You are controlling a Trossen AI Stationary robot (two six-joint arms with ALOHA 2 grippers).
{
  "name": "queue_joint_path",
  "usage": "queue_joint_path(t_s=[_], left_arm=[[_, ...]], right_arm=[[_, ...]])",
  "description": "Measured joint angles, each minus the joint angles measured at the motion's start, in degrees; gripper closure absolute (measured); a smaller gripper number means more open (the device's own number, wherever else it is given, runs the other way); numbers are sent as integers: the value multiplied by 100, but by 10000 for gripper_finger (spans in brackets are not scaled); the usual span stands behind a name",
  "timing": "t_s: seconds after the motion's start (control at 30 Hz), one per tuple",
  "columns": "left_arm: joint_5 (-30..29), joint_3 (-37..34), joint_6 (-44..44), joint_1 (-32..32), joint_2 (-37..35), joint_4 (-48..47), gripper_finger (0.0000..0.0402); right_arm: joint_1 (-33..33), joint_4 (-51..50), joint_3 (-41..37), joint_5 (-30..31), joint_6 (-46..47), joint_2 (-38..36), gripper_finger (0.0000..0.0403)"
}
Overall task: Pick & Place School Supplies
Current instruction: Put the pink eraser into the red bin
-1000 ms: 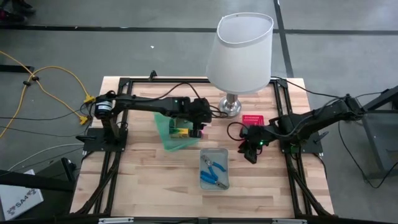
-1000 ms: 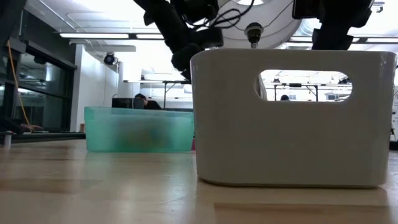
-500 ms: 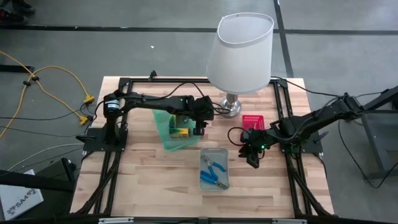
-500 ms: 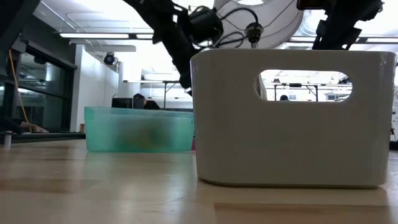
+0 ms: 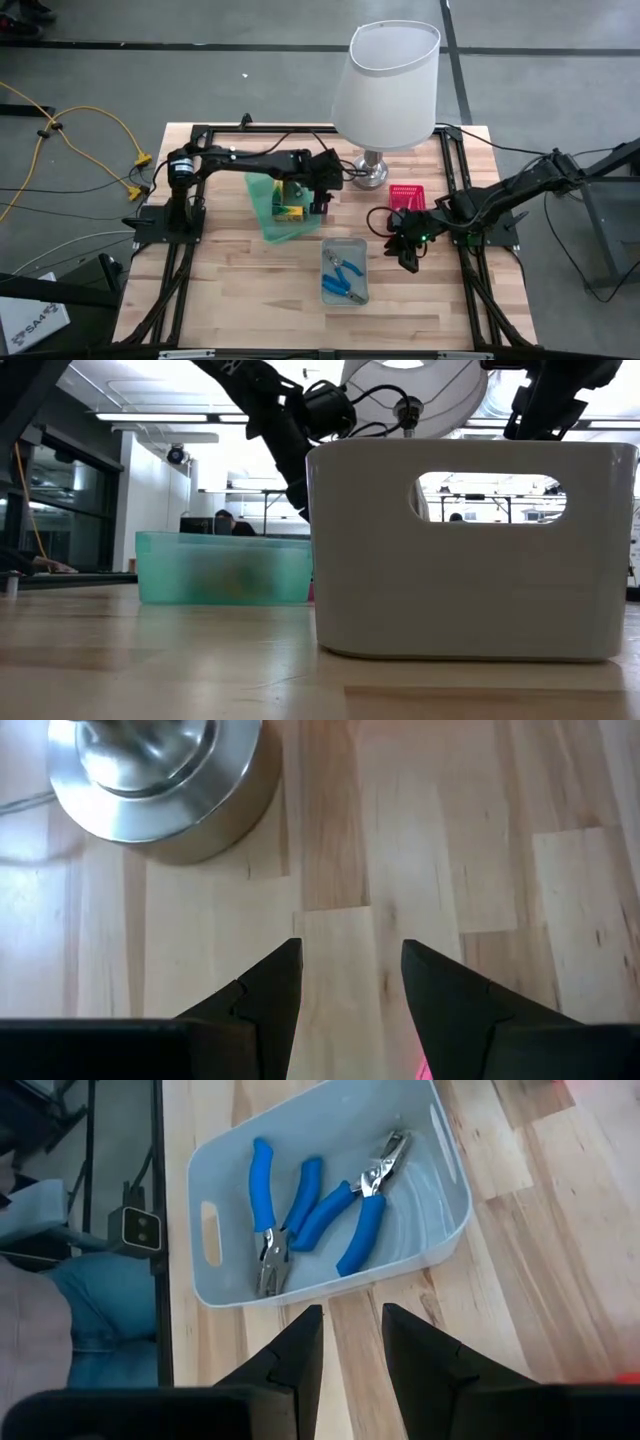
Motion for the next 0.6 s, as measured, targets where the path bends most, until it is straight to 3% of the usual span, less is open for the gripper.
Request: queue_joint_path(t_s=[0.6], left_arm=[[-160, 1, -95, -56, -4, 51, 237]], right_arm=[[-4, 257, 0, -19, -312, 0, 306]])
